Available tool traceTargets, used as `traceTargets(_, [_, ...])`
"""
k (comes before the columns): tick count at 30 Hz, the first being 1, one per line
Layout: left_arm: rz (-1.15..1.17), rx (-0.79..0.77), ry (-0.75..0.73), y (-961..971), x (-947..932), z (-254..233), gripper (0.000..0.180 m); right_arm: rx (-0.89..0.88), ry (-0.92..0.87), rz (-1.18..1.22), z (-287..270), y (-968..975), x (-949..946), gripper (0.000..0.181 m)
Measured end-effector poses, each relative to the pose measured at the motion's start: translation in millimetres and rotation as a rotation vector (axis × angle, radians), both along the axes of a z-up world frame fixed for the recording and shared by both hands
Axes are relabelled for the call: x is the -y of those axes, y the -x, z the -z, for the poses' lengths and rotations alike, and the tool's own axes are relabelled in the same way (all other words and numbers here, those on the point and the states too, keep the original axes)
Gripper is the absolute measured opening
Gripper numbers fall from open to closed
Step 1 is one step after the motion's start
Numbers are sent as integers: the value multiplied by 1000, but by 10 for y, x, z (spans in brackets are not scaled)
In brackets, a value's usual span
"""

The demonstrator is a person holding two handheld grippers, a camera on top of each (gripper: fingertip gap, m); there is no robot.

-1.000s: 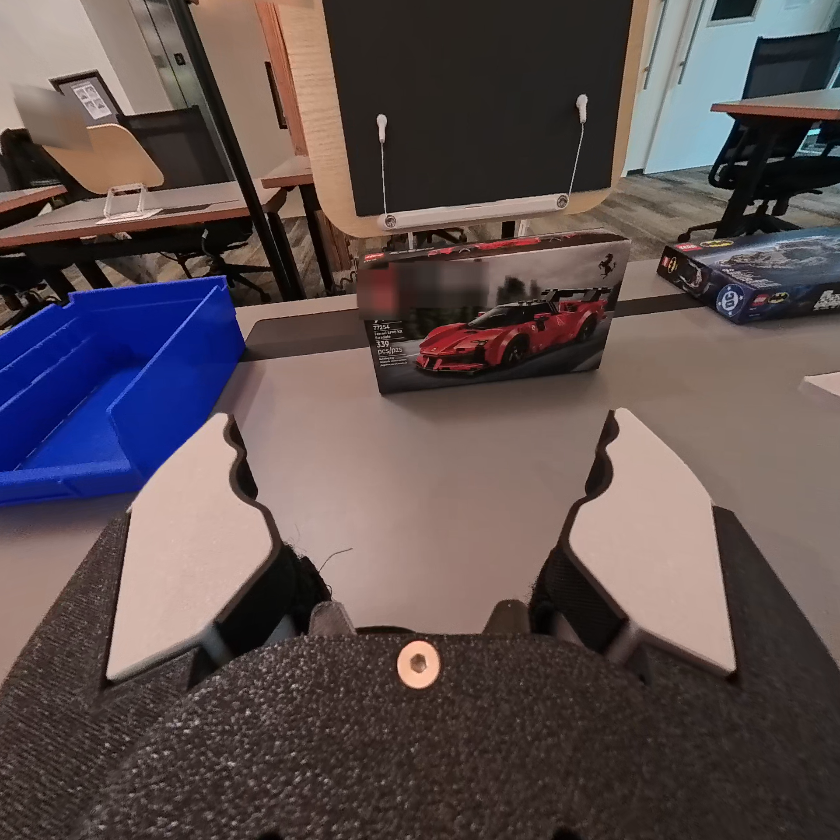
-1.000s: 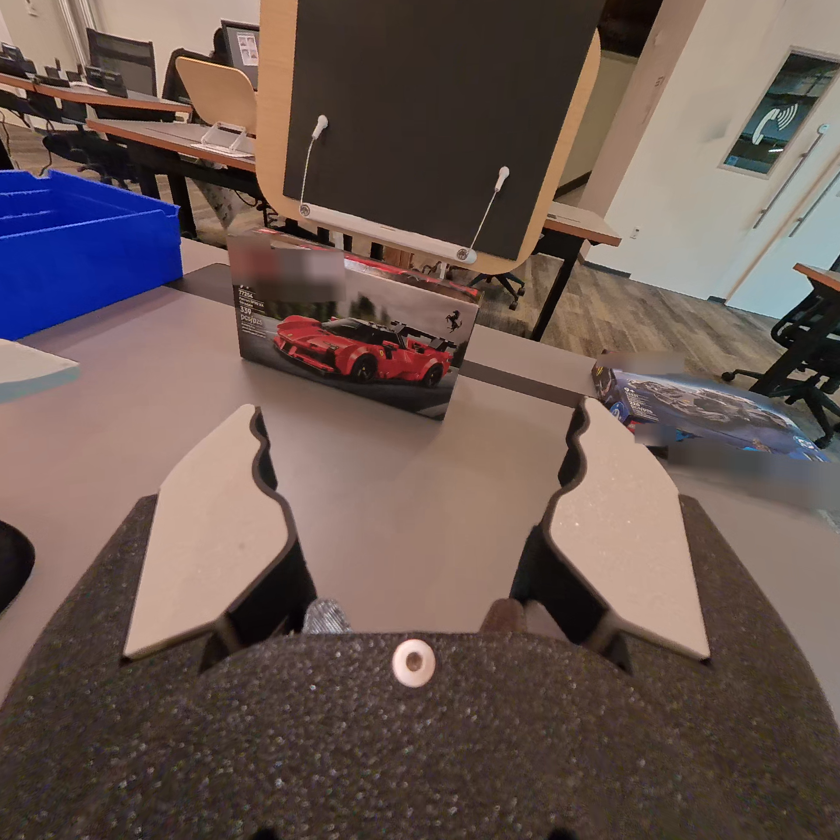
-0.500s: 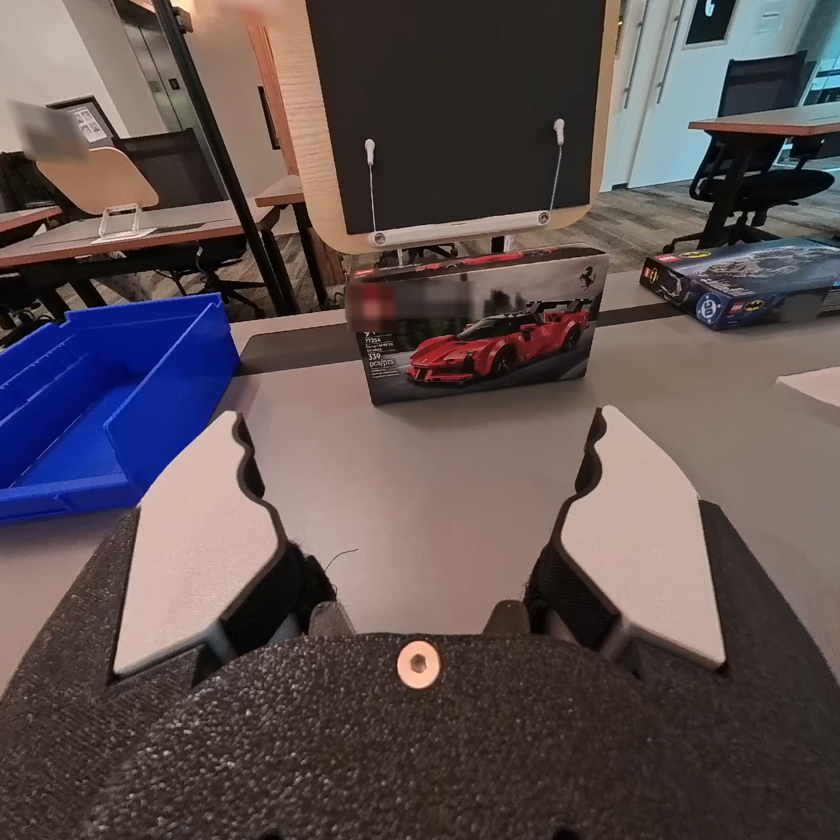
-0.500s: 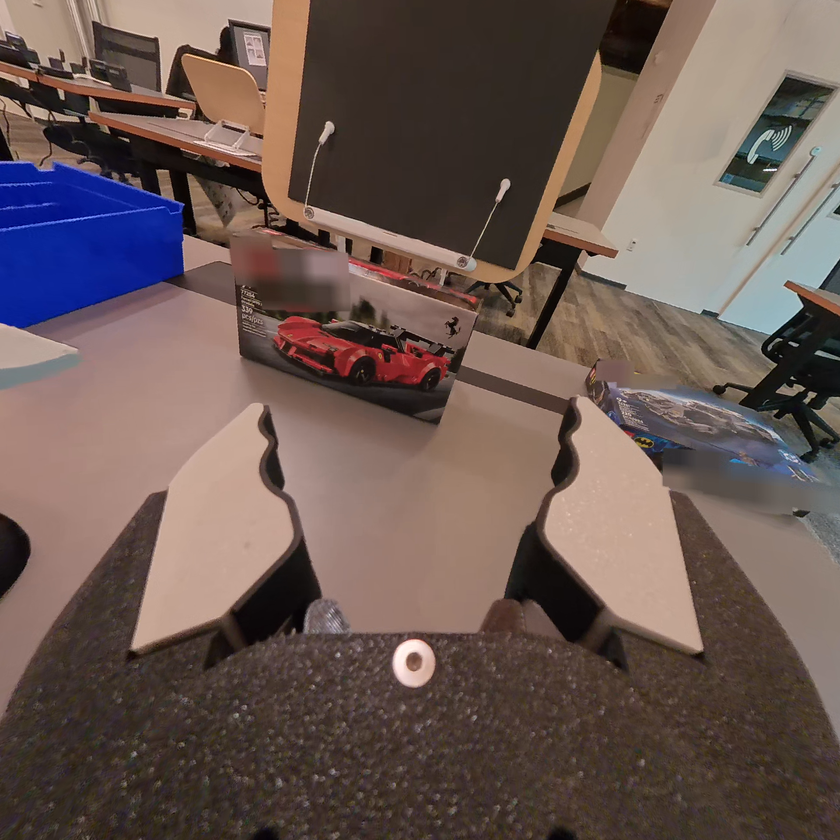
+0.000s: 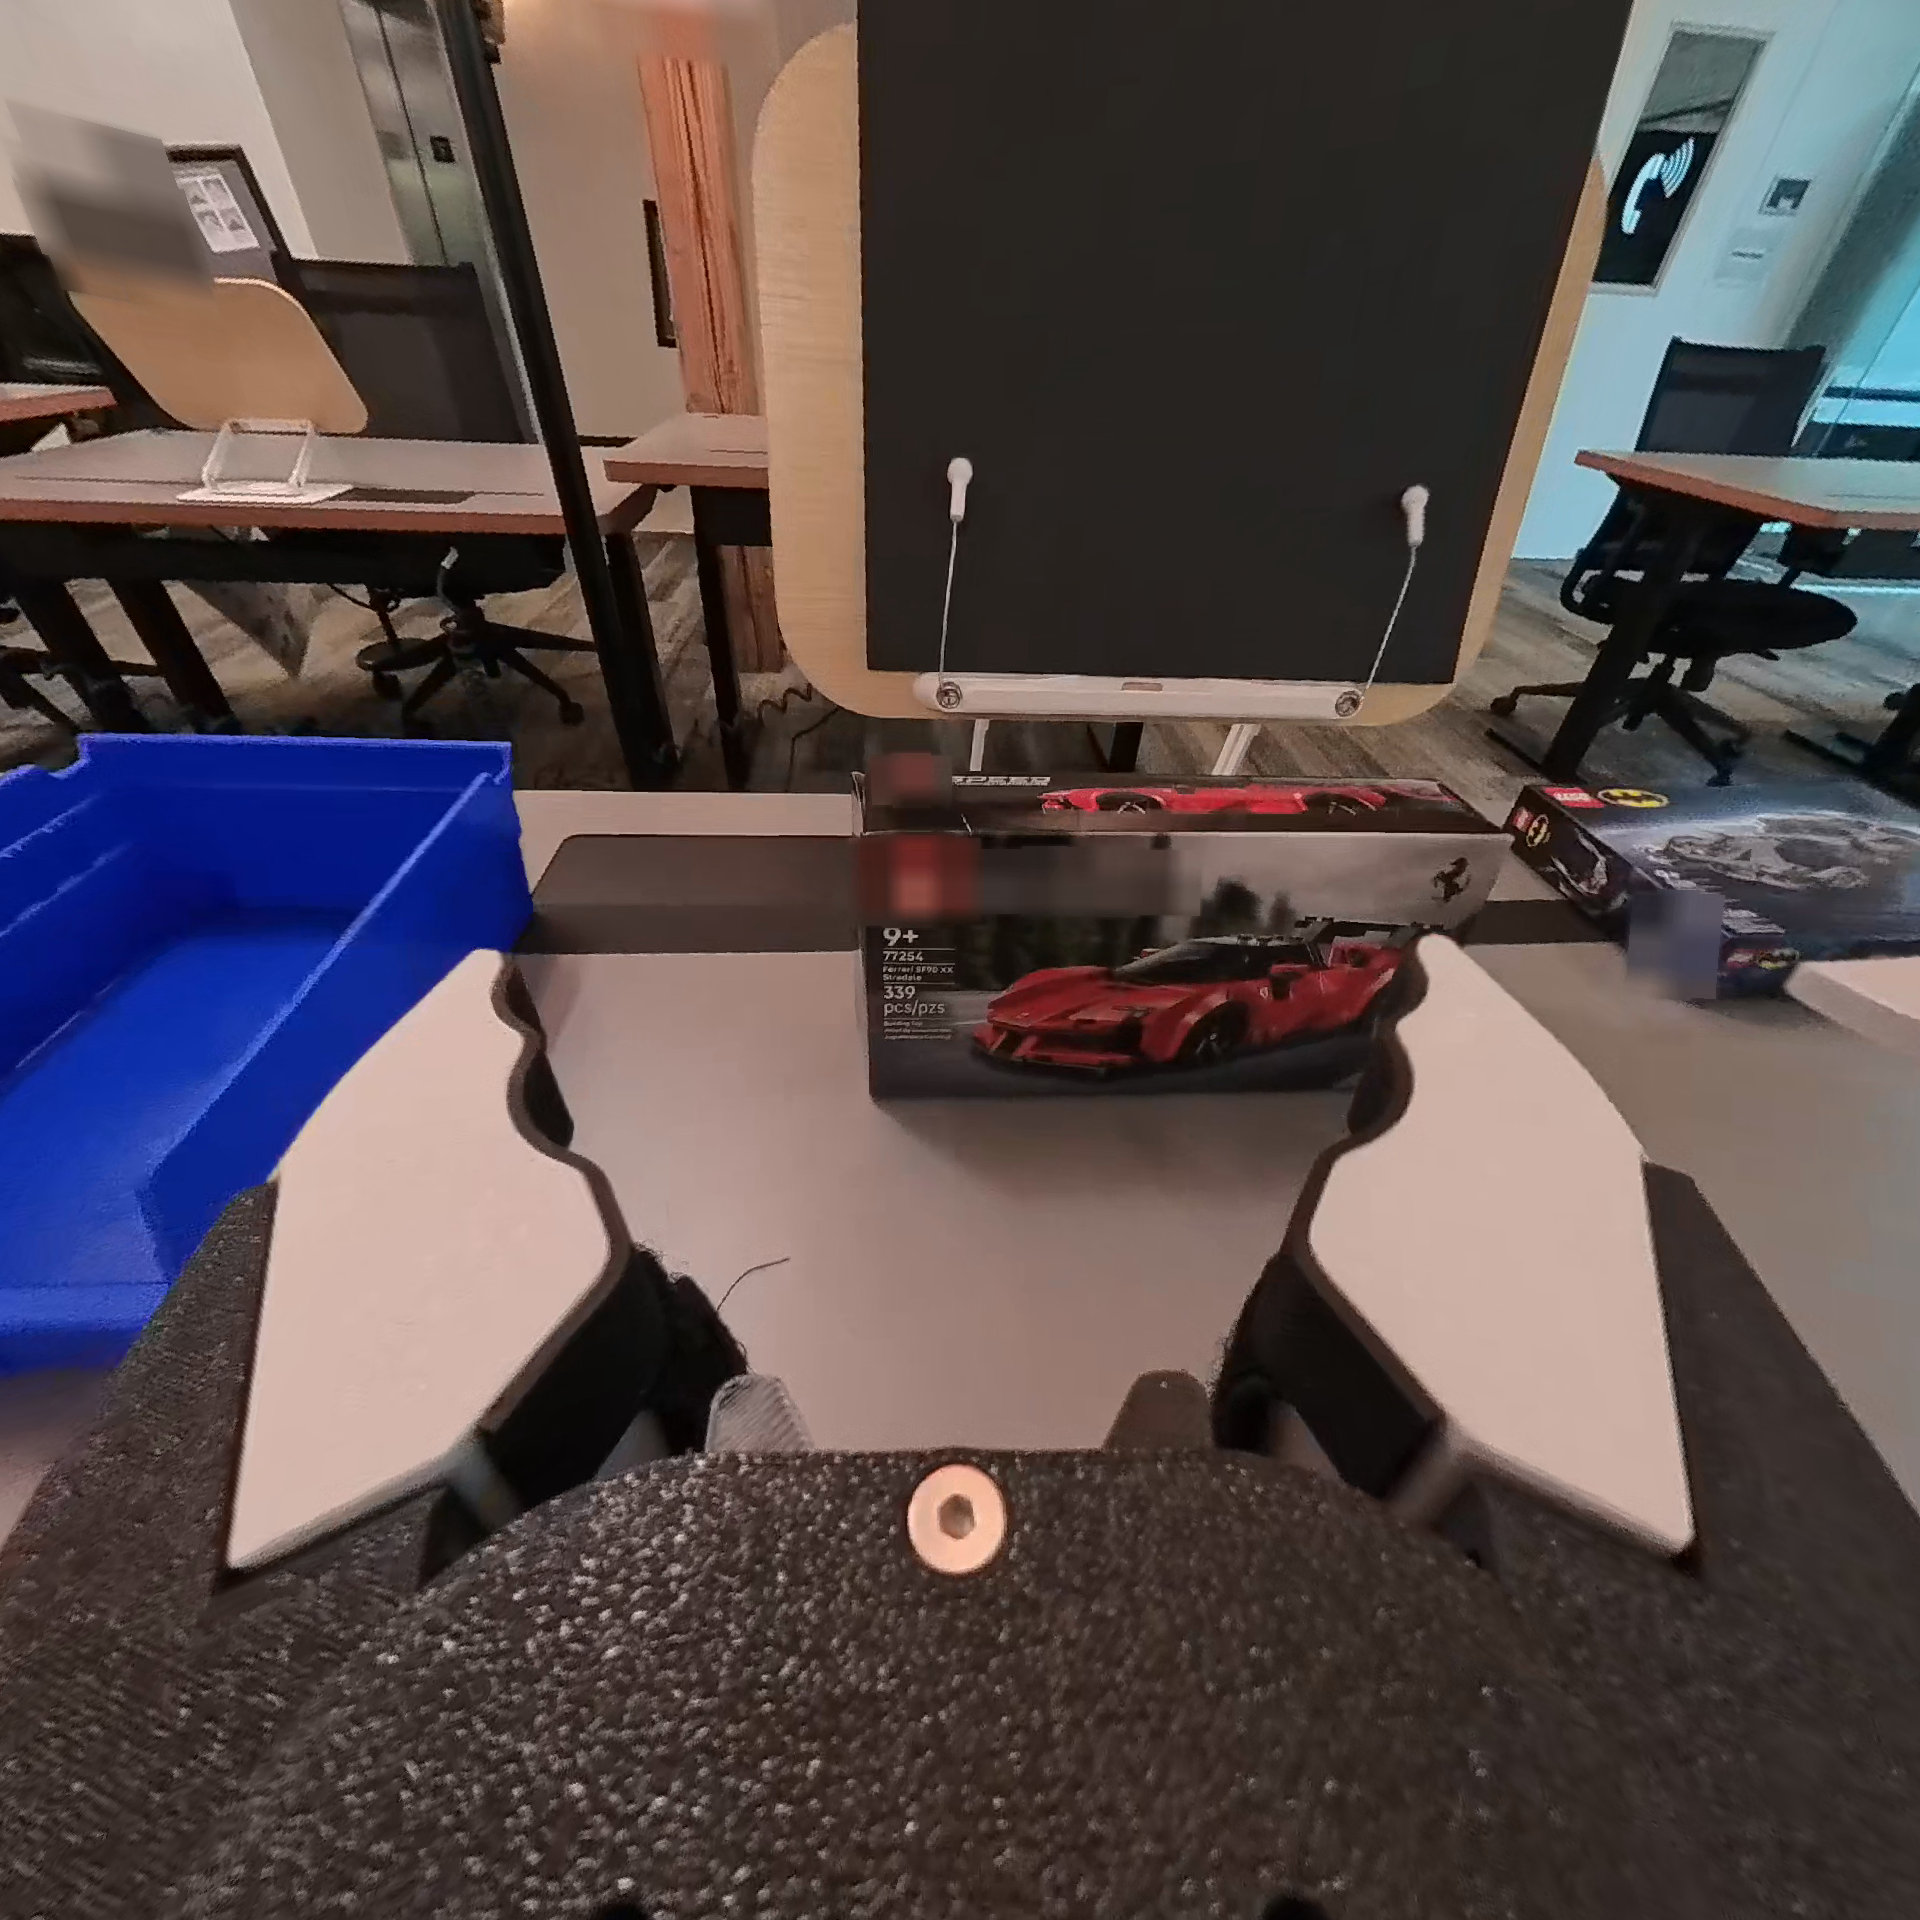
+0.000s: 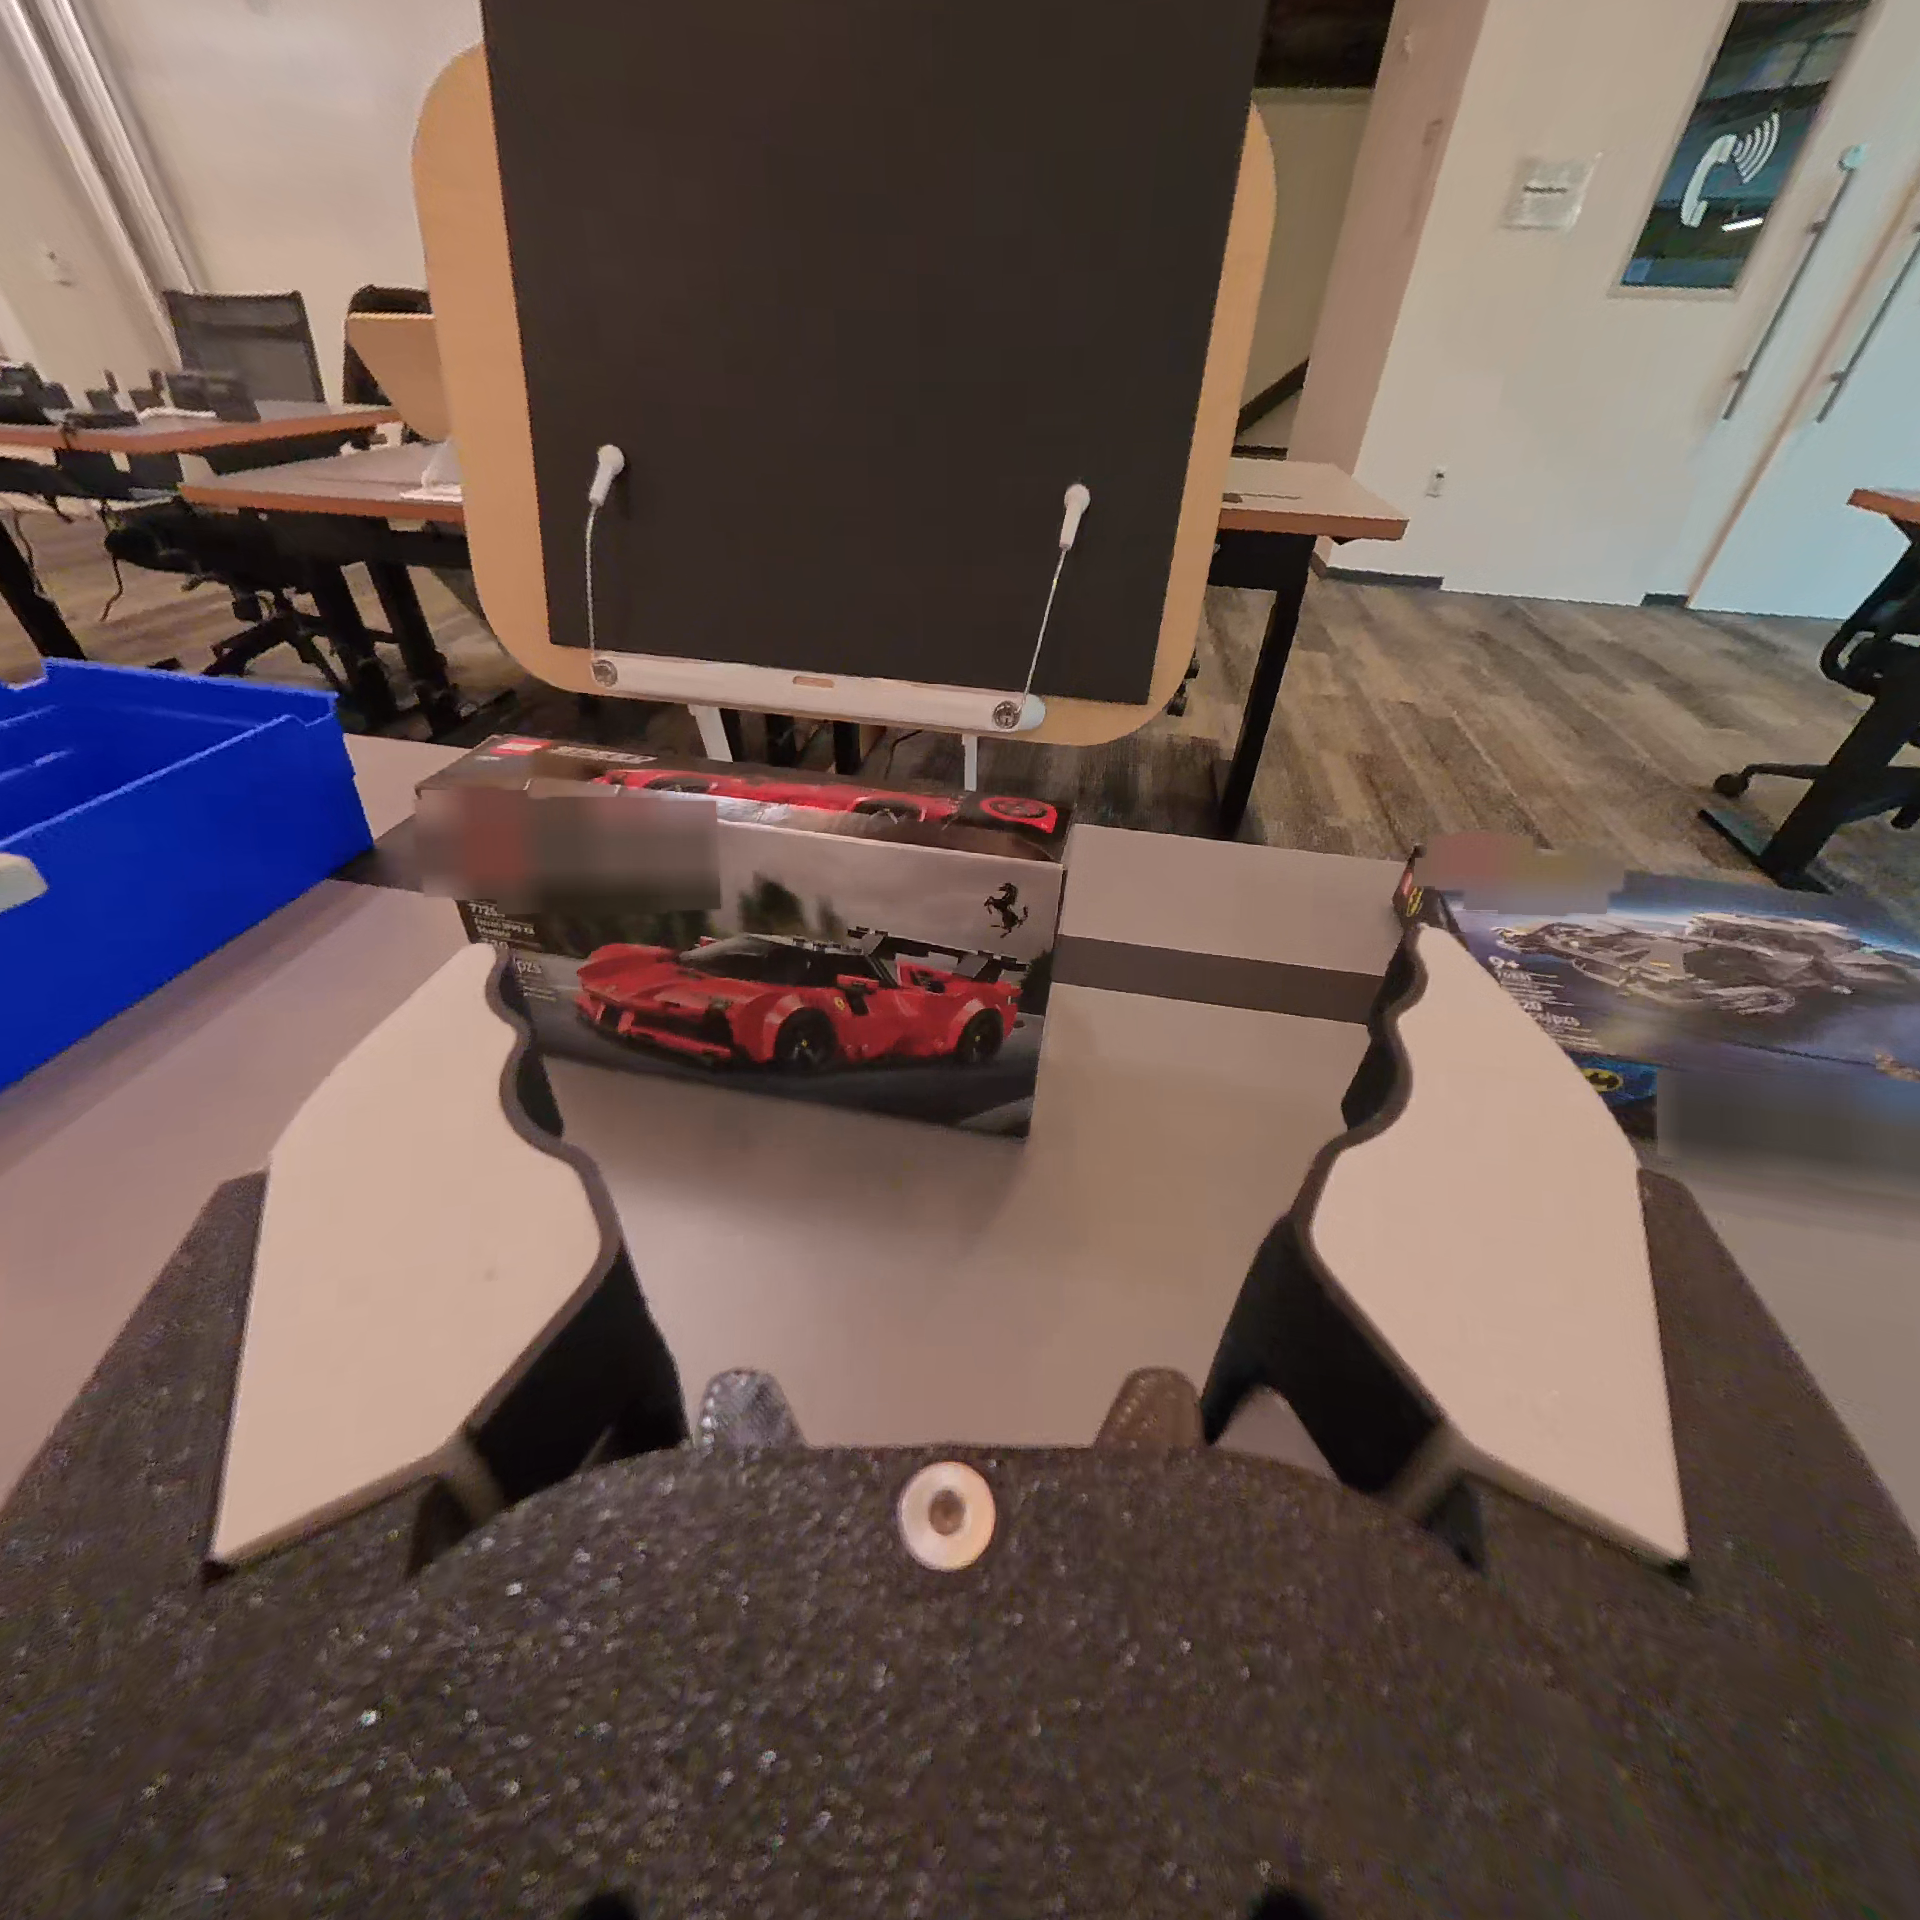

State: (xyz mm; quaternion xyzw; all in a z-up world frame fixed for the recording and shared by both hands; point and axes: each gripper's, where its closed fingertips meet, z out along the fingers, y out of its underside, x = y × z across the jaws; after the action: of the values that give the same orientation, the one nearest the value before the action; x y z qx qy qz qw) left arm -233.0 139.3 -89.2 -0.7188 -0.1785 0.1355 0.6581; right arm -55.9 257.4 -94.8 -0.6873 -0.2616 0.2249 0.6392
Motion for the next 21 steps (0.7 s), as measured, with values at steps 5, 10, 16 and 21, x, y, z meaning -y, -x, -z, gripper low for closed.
traceTargets(5, [-6,17,22,-23,-78,193,146,14,31,15,174,31,-25,145])
traceTargets(10, [8,35,56,-56,-115,439,146,50,59,20,427,53,-47,145])
traceTargets(16, [22,41,99,-141,-147,739,145,72,72,20,681,79,-8,144])
traceTargets(21, [28,41,104,-117,-169,809,145,81,78,22,776,84,-10,144])
